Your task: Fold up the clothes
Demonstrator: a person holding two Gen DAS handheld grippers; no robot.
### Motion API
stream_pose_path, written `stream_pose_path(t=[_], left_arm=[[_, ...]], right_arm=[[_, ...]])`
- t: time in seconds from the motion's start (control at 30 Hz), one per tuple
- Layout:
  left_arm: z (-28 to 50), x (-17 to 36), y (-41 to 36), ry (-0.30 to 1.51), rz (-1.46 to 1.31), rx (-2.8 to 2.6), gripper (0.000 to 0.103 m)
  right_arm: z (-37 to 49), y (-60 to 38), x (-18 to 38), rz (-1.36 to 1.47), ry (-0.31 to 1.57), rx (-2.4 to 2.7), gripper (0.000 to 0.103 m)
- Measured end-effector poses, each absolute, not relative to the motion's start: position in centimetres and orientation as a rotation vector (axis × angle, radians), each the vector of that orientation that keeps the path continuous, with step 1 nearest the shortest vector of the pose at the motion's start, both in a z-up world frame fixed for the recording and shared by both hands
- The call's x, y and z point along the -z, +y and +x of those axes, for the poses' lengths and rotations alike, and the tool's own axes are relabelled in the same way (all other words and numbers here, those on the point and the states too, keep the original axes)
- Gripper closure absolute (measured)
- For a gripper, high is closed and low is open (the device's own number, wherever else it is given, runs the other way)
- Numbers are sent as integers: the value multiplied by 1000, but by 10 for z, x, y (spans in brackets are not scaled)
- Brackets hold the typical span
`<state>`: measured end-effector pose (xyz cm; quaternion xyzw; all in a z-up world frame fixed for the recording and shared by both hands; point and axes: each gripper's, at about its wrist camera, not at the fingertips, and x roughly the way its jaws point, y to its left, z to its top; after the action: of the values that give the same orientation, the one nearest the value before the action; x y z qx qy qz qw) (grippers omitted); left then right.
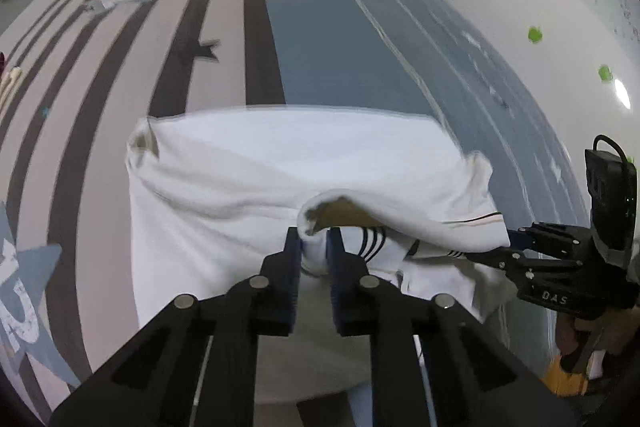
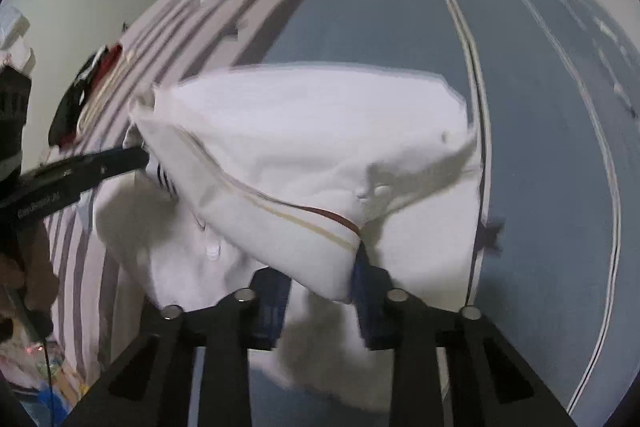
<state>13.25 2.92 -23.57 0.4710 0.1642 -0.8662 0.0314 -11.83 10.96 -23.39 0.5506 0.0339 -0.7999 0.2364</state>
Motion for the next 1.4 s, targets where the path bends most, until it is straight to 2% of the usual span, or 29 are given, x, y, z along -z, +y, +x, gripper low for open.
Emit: stream_pose_path(t=[0.13,0.17,0.27,0.4,0.53,0.7,0.83,0.97,1.13,1.2,1.23,1.4], left_arm=[[111,228,20,498,1387,2661,92],[103,228,15,518,1389,2636,92],[84,232,-11,621,1363,2550,91],[85,229,-38,653,1292,2474,90],[89,240,-35,552,1364,2502,90],[94,257,-26,401,1468,2542,90],[97,266,-19,290,1537,2590,88],[94,268,-10,188,1585,2657,76],[83,289,-3,47,1641,2604,75],[82,292,-7,88,1626,2625,83],[80,293,-9,103,1622,2629,96],[71,282,-24,129,1510,2620,99]], right_arm=[[-163,100,227,1481,33,2224,82],[-178,97,228,1489,2,2217,79],[-212,96,227,1522,-111,2213,59],[-216,106,211,1474,-135,2262,55],[-192,112,208,1468,-14,2282,55],[-163,98,241,1521,107,2186,55],[-164,89,260,1549,100,2179,55],[-173,89,266,1557,14,2190,55],[-178,83,267,1539,7,2206,55],[-181,81,268,1536,-4,2212,55],[-182,80,268,1531,-11,2218,55],[-190,78,266,1489,-65,2242,55]])
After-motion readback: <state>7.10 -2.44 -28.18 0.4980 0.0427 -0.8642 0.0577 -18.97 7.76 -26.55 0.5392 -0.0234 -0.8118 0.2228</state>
